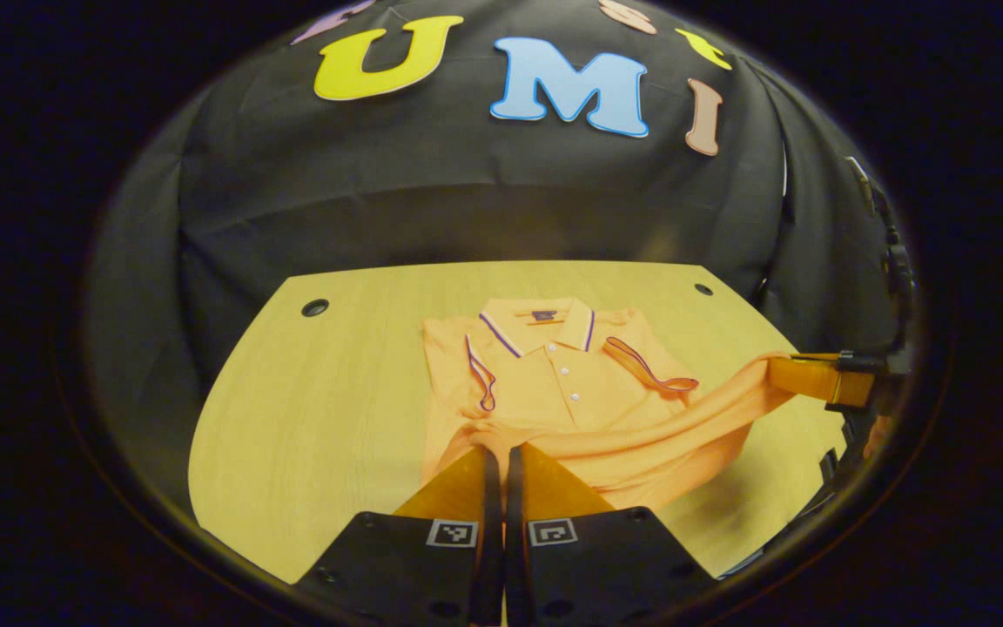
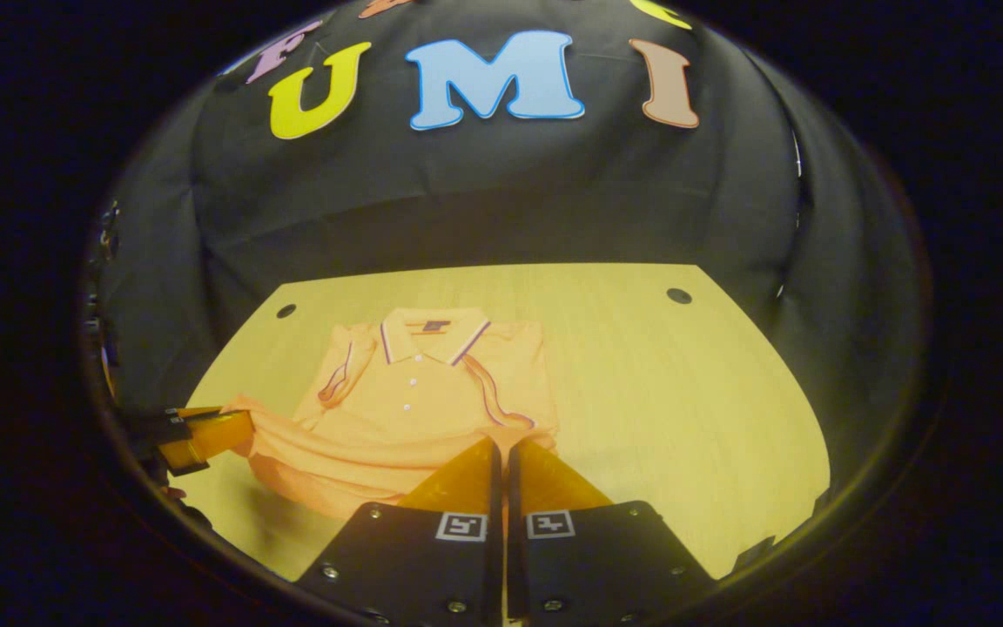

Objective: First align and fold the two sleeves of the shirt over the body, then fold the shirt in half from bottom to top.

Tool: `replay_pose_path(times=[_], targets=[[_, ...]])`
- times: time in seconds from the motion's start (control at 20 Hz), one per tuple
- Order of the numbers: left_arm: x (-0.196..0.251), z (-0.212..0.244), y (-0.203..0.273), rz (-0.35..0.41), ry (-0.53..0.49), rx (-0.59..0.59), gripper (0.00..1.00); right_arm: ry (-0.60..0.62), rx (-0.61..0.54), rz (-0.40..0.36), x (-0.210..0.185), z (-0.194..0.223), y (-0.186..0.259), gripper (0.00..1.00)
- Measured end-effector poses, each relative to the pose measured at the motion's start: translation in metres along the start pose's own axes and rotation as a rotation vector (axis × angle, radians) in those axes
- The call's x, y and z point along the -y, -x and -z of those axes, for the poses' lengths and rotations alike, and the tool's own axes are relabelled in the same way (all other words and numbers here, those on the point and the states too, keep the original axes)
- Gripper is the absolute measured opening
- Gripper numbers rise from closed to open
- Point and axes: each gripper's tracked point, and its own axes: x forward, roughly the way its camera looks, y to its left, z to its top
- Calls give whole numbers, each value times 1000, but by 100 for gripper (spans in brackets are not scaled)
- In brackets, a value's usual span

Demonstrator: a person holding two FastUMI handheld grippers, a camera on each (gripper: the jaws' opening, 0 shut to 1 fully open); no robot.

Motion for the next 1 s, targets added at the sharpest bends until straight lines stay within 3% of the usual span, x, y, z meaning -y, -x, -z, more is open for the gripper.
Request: replay_pose_path(times=[1.0], targets=[[-40, -103, -152, -14, 16, 111, 7, 89, 31, 67, 3, -98, -131, 2]])
